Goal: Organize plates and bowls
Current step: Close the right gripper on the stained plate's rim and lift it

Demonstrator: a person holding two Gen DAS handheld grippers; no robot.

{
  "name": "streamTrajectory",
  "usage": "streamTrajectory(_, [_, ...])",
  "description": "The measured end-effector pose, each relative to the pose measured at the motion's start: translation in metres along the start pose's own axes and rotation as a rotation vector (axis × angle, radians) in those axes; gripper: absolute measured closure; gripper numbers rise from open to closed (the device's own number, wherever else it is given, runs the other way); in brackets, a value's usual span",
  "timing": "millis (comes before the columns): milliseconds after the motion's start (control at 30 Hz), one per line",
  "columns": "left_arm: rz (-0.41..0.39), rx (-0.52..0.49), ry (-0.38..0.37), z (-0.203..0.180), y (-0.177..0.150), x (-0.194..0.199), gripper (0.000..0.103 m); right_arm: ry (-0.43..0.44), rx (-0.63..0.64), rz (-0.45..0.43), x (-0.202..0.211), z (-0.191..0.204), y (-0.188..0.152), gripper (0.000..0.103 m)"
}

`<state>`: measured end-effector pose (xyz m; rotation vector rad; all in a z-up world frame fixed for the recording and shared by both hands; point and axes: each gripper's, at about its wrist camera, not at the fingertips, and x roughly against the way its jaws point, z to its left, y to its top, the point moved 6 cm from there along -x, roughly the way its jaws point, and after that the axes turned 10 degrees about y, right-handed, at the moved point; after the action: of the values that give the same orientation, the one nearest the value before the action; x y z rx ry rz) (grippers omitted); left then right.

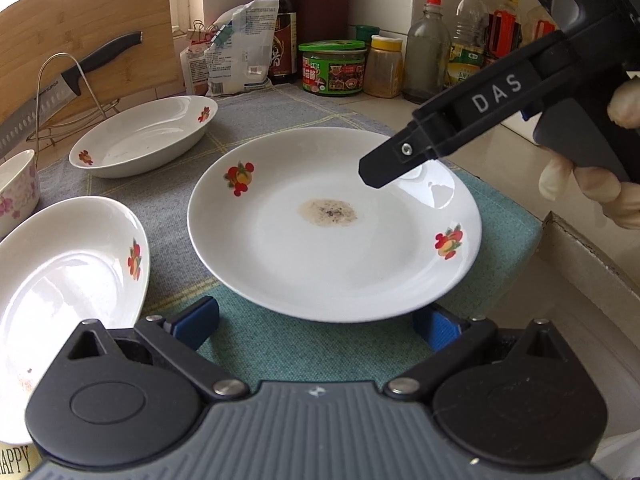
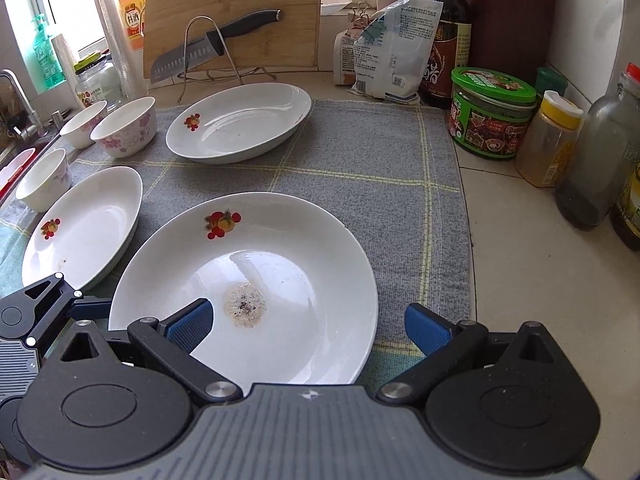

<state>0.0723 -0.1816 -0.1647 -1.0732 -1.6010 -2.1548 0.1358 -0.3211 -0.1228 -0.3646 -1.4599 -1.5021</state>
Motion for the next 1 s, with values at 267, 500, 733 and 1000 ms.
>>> streamTrajectory(267, [-0.027, 0.017, 0.013, -0.001, 0.000, 0.000, 0.000, 0.059, 0.049, 0.033, -0.014, -0.008, 0.009, 0.000])
streamTrajectory(500, [-0.066, -0.001, -0.007, -0.002, -0.001, 0.002, 0.000, 0.133, 0.087, 0.066, -0.026, -0.012, 0.014, 0.000])
streamTrajectory(733, [-0.093, -0.026, -0.055, -0.002, -0.001, 0.004, 0.003, 0.222, 0.143, 0.094, -0.032, -0.010, 0.018, 0.000])
streamTrajectory(1000, [-0.089, -0.035, -0.069, -0.002, 0.000, 0.004, 0.007, 0.294, 0.156, 0.131, -0.042, -0.015, 0.022, 0.006])
